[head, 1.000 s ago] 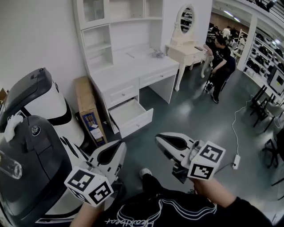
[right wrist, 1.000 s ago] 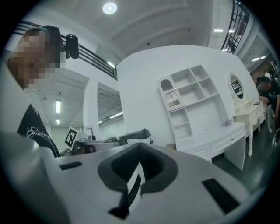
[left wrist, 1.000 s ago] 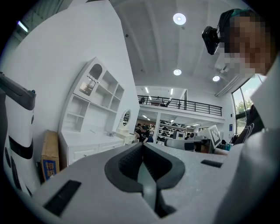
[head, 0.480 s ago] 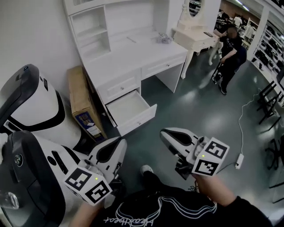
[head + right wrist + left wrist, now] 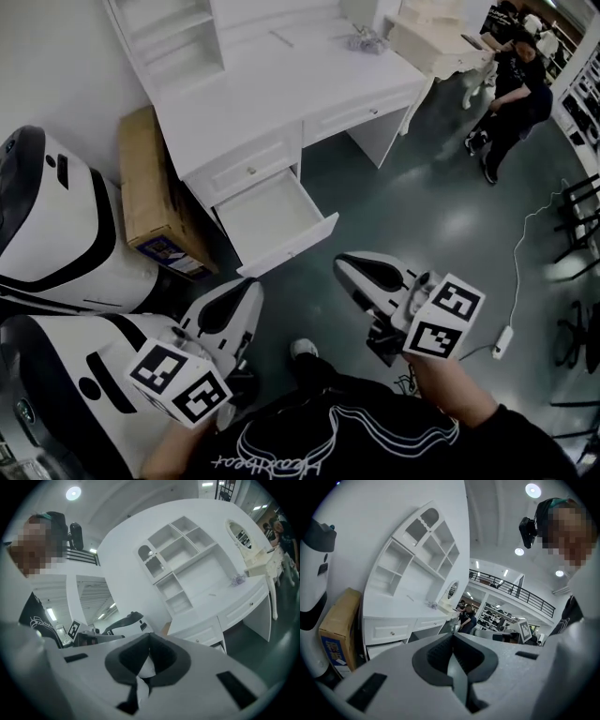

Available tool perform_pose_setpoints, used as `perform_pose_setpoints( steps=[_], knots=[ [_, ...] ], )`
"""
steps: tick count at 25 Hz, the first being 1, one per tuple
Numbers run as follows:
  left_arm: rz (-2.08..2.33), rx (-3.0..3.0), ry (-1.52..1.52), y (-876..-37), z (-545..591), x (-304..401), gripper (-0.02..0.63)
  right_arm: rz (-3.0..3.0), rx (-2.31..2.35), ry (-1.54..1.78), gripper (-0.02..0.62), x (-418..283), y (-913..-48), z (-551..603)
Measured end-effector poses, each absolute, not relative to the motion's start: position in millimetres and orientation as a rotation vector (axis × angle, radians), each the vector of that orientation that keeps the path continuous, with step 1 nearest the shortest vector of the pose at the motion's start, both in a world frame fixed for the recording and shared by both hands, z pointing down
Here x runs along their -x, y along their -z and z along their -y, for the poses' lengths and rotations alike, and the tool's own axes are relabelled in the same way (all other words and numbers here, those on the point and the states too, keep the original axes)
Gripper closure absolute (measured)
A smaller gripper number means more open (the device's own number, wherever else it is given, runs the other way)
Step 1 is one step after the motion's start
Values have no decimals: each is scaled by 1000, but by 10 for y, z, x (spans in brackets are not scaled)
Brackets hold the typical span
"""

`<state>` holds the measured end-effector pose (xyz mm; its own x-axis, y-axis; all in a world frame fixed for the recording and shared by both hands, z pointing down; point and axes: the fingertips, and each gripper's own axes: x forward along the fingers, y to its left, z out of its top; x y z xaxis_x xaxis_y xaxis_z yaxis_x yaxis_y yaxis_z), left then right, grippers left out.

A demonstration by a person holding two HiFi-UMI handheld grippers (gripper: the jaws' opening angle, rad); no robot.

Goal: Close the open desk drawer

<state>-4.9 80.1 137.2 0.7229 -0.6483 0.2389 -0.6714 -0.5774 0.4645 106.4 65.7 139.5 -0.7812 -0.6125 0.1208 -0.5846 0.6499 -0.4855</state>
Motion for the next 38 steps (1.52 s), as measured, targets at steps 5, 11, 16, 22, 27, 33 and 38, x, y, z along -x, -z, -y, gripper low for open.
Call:
perform_pose_setpoints(
  steps=[5,11,16,22,27,33,38],
  knots=[
    [1056,-2367,-68,-1542,-439,44,601,-2863,1002,818,589,-1082,-1608,-289],
    [1111,-2296,-83,-1956,-237,169,601,-2905,1006,823,589,-983,-1988,-32],
    [1132,-2232,-106,-2426,-138,232,601,-2953,1017,849,589,-919,-2443,71],
    [1112,-2165,-154,-3151,-74,285,601,-3046,1070,862,589,-857,-3163,162],
    [1081,-2132,-192,-3813,-109,306,601,-3122,1076,876,589,-753,-3848,157],
    [1094,-2056,-221,-4520,-126,480,601,-3179,1141,896,589,-655,-4692,180],
    [1097,-1993,-243,-4941,-151,577,601,-3200,1366,836,589,-860,-5279,398]
  ],
)
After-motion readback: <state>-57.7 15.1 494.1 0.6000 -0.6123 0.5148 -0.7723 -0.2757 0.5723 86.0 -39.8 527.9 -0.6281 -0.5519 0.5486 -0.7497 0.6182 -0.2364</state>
